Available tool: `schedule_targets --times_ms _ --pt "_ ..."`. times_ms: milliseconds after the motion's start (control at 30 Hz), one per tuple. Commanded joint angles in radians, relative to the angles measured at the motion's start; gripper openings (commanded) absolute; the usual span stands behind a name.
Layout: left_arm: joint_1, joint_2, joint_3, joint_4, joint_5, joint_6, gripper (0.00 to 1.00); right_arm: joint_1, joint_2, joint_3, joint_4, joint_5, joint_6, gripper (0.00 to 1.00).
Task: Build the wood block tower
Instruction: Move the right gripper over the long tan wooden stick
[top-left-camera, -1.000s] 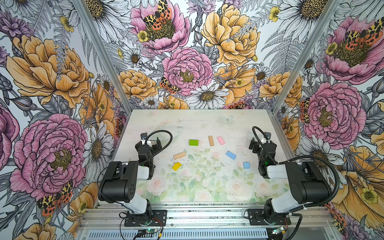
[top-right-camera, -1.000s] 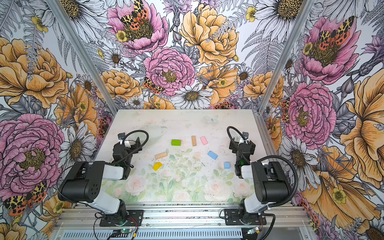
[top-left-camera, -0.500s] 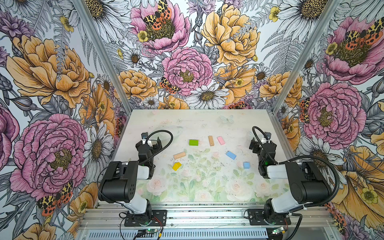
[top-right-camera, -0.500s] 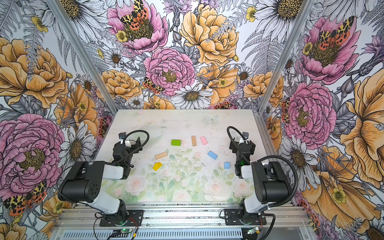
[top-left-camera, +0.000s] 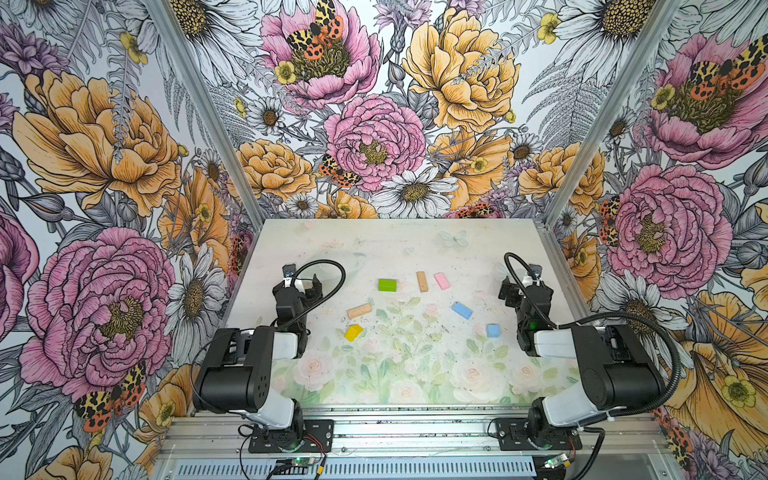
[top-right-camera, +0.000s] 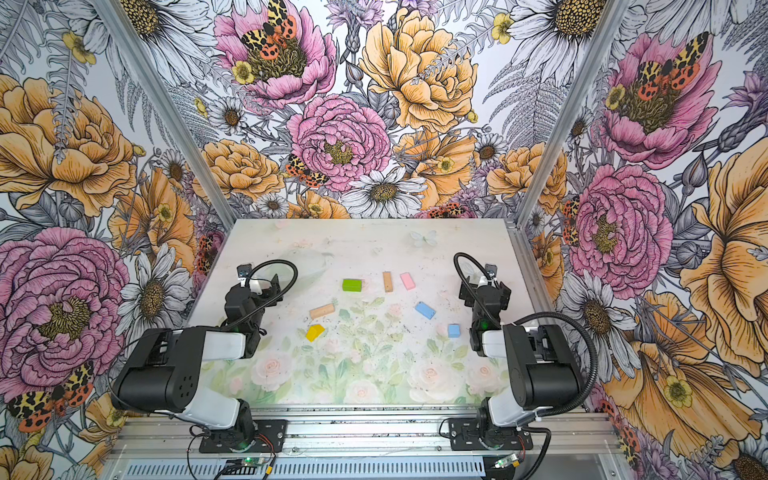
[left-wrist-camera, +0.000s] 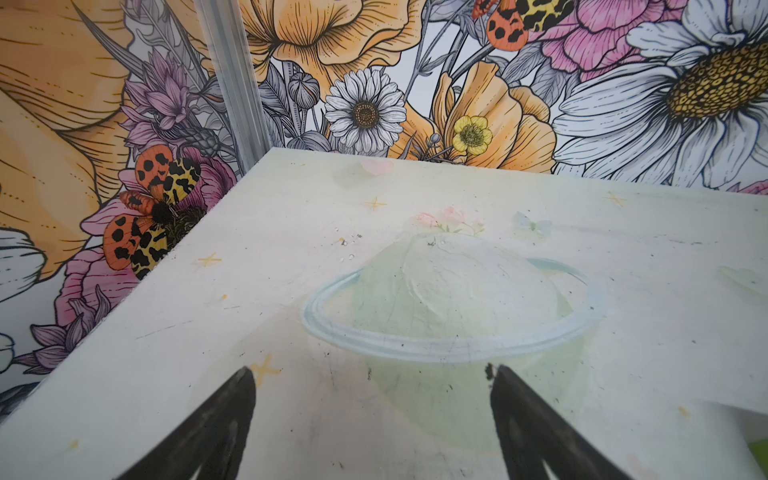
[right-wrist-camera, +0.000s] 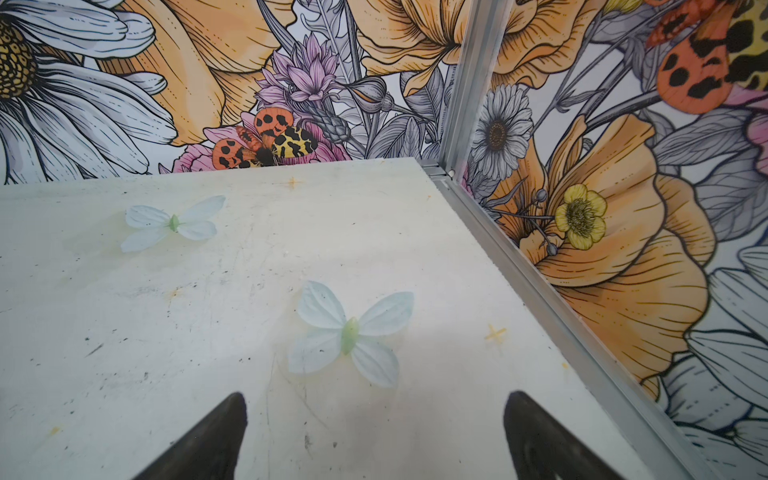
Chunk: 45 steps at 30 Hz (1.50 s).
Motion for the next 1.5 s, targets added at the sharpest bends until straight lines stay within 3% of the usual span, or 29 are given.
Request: schedule_targets --times_ms 0,133,267,500,800,1000,1467 --pt "-0.006 -0.082 0.034 -0.084 -0.016 -0.002 0.89 0.009 -0.109 0.152 -0.289 0.025 0.009 0.96" --pt "-0.021 -0.192 0.062 -0.23 -0.038 -0.021 0.86 0.013 -0.208 0.284 -0.564 0.005 0.097 0.94" --pt "-0.025 -0.315 0.131 -0.409 0.024 -0.085 0.84 0.062 -0.241 0.424 -0.806 -0.063 0.166 0.87" --pt "-0.07 -0.454 0.174 -0.557 0.081 -0.136 0.84 0.262 -0.073 0.643 -0.995 -0.178 0.225 0.77" --pt "-0.119 -0.465 0.224 -0.651 0.089 -0.131 0.84 0.475 0.367 1.025 -1.147 -0.223 0.213 0.73" --pt "-0.123 -0.472 0.228 -0.664 0.077 -0.136 0.84 0.524 0.568 1.223 -1.246 -0.206 0.211 0.74" --pt "-0.128 -0.474 0.234 -0.667 0.088 -0.148 0.84 0.525 0.674 1.235 -1.267 -0.218 0.263 0.72"
